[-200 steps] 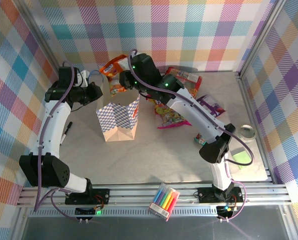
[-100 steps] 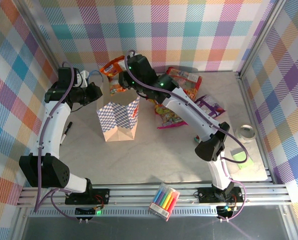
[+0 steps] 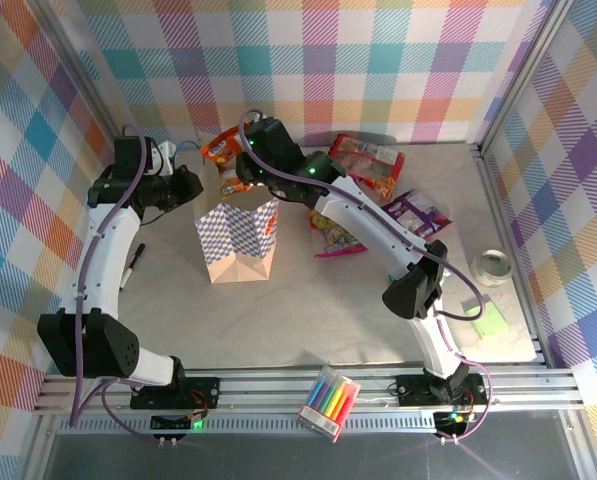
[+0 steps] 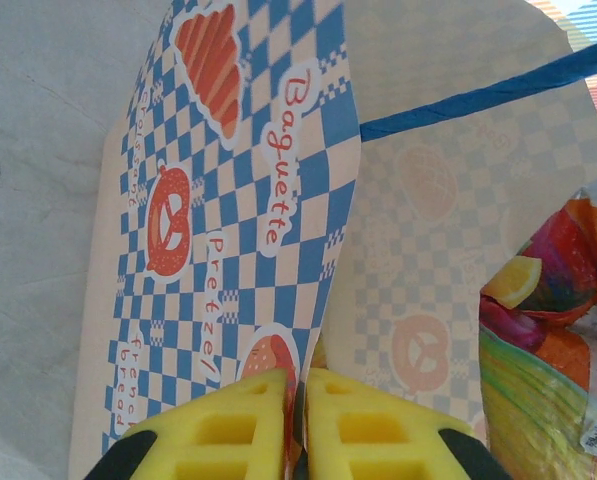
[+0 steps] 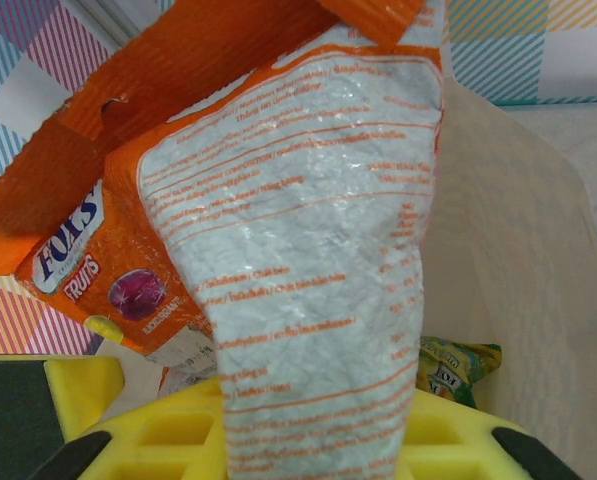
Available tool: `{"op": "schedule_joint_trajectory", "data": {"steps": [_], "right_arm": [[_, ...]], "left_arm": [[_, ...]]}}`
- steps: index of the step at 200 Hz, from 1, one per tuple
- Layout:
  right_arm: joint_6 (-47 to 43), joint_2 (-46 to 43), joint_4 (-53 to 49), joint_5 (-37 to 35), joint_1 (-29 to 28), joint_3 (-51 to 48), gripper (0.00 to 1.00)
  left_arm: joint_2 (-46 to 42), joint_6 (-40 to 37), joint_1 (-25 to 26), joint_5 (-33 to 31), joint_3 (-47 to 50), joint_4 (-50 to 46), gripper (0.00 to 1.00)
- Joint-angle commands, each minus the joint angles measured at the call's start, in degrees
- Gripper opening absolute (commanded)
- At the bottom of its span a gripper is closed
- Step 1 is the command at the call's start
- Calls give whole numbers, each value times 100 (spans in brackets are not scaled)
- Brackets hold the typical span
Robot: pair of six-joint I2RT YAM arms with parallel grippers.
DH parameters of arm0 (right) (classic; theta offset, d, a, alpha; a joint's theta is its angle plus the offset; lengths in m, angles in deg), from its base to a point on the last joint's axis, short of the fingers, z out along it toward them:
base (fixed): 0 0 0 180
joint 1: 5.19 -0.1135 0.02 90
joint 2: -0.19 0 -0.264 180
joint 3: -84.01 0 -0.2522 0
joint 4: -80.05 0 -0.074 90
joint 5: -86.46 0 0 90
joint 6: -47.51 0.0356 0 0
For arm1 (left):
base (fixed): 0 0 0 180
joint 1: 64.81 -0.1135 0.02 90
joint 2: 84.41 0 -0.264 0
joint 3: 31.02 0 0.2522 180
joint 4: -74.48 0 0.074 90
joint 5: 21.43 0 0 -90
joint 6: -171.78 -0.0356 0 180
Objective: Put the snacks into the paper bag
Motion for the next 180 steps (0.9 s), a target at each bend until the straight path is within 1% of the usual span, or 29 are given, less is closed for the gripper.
{"op": "schedule_joint_trajectory", "data": {"steps": [1, 43, 127, 180], "right_arm": [[14, 12, 142, -68, -19, 193, 28], [29, 89, 6, -190, -28, 191, 30], [16, 130, -104, -349, -28, 184, 29], [169, 225, -274, -126, -28, 181, 30]], "left_arm": [[-94, 85, -63, 112, 103, -97, 13], [-85, 85, -74, 164, 75, -88, 13], [-138, 76, -104, 191, 66, -107, 13], [-155, 75, -116, 187, 66, -101, 13]]}}
